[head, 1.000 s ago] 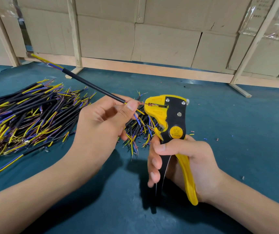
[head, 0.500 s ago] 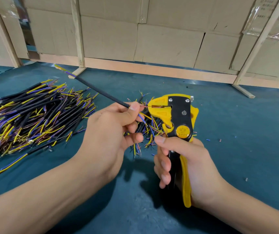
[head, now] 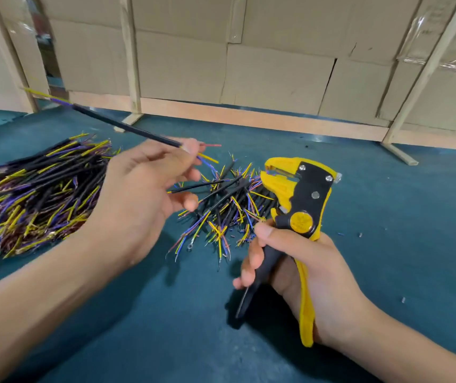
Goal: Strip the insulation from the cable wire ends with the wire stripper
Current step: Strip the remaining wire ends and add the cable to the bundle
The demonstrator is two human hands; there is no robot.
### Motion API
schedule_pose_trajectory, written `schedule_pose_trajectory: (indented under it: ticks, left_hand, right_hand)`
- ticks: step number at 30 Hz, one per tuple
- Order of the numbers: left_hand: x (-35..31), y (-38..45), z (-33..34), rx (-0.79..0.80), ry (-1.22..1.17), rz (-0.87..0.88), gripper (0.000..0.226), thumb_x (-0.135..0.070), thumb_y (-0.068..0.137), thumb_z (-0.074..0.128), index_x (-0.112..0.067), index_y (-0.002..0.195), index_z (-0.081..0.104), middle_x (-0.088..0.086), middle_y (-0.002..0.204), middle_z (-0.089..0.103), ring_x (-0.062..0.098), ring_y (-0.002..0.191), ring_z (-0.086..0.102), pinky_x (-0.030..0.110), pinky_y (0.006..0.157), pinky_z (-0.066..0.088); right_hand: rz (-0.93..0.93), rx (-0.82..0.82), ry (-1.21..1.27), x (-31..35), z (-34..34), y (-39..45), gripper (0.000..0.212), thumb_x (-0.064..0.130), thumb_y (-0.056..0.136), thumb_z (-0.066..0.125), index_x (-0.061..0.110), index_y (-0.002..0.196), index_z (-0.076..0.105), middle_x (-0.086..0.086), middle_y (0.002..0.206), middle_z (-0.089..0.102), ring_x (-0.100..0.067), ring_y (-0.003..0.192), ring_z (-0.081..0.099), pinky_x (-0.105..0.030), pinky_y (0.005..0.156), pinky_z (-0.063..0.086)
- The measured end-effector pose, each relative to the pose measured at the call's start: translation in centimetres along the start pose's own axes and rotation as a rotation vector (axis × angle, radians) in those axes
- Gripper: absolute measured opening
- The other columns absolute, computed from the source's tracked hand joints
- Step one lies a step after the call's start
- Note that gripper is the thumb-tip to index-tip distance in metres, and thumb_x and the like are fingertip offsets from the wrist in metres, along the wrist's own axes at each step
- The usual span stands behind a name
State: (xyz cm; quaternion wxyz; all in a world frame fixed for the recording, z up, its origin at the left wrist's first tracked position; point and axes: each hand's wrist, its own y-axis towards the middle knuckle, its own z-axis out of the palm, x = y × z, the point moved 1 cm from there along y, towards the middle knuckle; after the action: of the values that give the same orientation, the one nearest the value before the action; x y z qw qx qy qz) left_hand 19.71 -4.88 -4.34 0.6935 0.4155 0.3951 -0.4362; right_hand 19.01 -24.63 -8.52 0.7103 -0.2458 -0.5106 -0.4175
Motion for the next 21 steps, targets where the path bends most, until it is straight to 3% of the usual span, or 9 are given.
schedule_pose_trajectory:
  ticks: [2,13,21]
  left_hand:
    - [0.4,-0.6,0.5,0.032,-0.028,-0.008,0.017,-0.019,0.082,0.07,-0.006,0.091,0.073,0.007,0.085,0.07,0.017,0.072,0.06,0.024,0.043,0.037]
    - [0.9,-2.3,1.9,0.074,-0.053,0.013,0.017,-0.028,0.085,0.068,-0.018,0.097,0.077,0.0,0.087,0.068,0.011,0.066,0.05,0.02,0.04,0.03]
    - [1.1,-2.7,2.3,-0.024,-0.123,-0.016,0.024,-0.03,0.083,0.068,-0.018,0.101,0.076,-0.003,0.095,0.073,0.009,0.065,0.049,0.016,0.042,0.031]
  right_hand:
    - [0.008,0.078,-0.011,0.0,0.0,0.0,0.019,0.023,0.084,0.07,0.01,0.071,0.067,-0.015,0.067,0.061,-0.031,0.061,0.063,-0.053,0.074,0.051]
    - [0.066,0.263,0.024,0.4,0.2,-0.2,0.009,0.013,0.088,0.062,0.005,0.083,0.059,-0.014,0.075,0.059,-0.032,0.065,0.063,-0.051,0.076,0.054]
    - [0.055,0.272,0.03,0.2,0.0,-0.2,0.01,0.011,0.087,0.063,0.003,0.092,0.06,-0.014,0.077,0.061,-0.032,0.067,0.063,-0.054,0.078,0.053]
